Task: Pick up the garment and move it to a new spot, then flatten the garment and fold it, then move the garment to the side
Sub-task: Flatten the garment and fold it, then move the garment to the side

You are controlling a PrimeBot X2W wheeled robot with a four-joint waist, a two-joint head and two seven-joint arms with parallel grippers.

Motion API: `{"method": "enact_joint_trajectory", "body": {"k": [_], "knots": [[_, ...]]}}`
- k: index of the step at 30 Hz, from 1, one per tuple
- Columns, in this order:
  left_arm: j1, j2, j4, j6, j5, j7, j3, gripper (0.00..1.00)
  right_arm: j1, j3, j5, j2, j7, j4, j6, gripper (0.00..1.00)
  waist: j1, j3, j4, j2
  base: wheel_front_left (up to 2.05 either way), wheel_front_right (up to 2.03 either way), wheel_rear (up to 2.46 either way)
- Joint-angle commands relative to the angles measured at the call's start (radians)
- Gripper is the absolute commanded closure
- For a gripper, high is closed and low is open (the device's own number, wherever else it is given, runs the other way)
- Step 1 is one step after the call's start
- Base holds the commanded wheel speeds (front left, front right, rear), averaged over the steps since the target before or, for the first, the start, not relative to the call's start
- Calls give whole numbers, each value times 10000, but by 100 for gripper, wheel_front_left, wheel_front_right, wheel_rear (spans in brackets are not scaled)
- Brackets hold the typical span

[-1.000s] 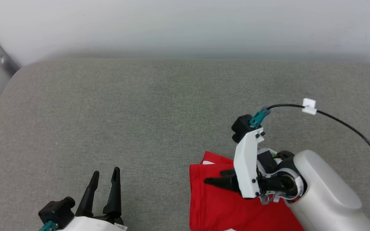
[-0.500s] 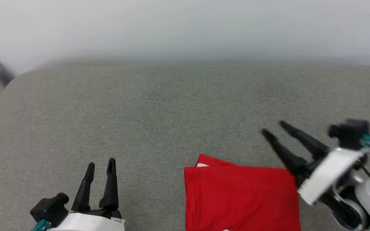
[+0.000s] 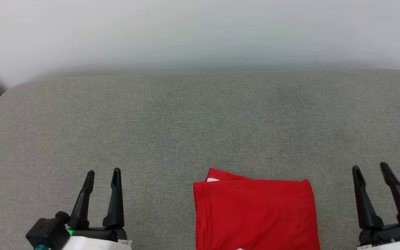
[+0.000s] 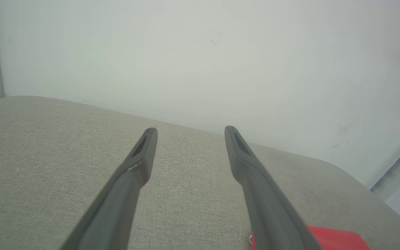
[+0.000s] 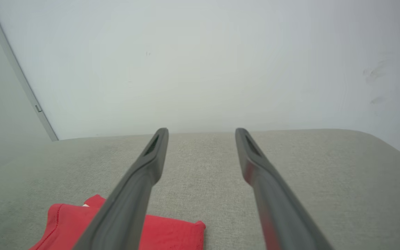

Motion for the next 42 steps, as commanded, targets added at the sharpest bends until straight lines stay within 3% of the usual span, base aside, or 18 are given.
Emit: {"method": "enact_joint_trajectory", "body": {"k": [1, 5, 6, 13, 22, 42], "knots": [[122, 37, -123, -16, 210, -20, 104, 0, 249, -278, -567, 291, -12, -366, -8, 0, 0, -11, -24, 0, 0, 0, 0], [270, -8, -408, -9, 791, -20, 331, 0, 925, -1018, -1563, 993, -15, -1107, -7, 0, 0, -84, -35, 0, 0, 0, 0], [373, -36, -464, -9, 1171, -20, 730, 0, 1341, -1154, -2344, 1183, -12, -1792, -7, 0, 0, -112, -16, 0, 0, 0, 0], [769, -45, -764, -9, 1962, -20, 795, 0, 2077, -1751, -3073, 1900, -15, -2168, -8, 0, 0, -230, -100, 0, 0, 0, 0], [1013, -111, -767, -9, 2552, -20, 932, 0, 1985, -1729, -3064, 2034, -16, -1899, -8, 0, 0, -232, -205, 0, 0, 0, 0], [1003, -165, -692, -9, 2440, -20, 1127, 0, 1928, -1492, -2937, 1924, -16, -1614, -8, 0, 0, -211, -360, 0, 0, 0, 0]]}}
